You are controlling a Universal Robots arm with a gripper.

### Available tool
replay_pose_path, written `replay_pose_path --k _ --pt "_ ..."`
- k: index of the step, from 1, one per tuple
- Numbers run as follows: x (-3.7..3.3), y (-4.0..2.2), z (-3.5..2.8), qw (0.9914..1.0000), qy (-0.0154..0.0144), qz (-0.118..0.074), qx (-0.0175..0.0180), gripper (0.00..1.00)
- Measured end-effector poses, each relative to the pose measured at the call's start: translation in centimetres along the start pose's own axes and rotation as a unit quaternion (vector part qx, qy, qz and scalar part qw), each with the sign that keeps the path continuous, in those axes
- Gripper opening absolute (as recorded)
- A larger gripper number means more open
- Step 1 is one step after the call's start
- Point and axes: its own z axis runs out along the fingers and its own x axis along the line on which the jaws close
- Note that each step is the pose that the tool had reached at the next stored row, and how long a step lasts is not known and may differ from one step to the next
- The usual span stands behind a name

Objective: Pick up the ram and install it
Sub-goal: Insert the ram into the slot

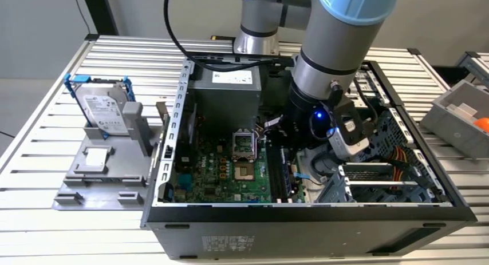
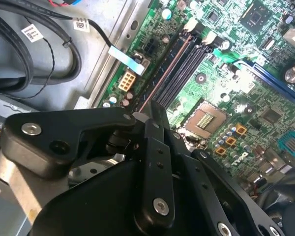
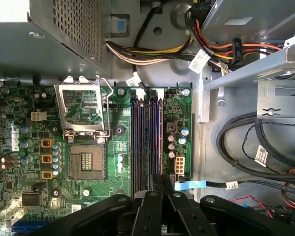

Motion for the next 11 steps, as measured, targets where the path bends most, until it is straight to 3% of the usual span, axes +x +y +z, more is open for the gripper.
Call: replay_pose_path --k 11 --pt "0.00 -0.01 0.00 0.99999 -0.0003 -0.001 -0.0031 0.00"
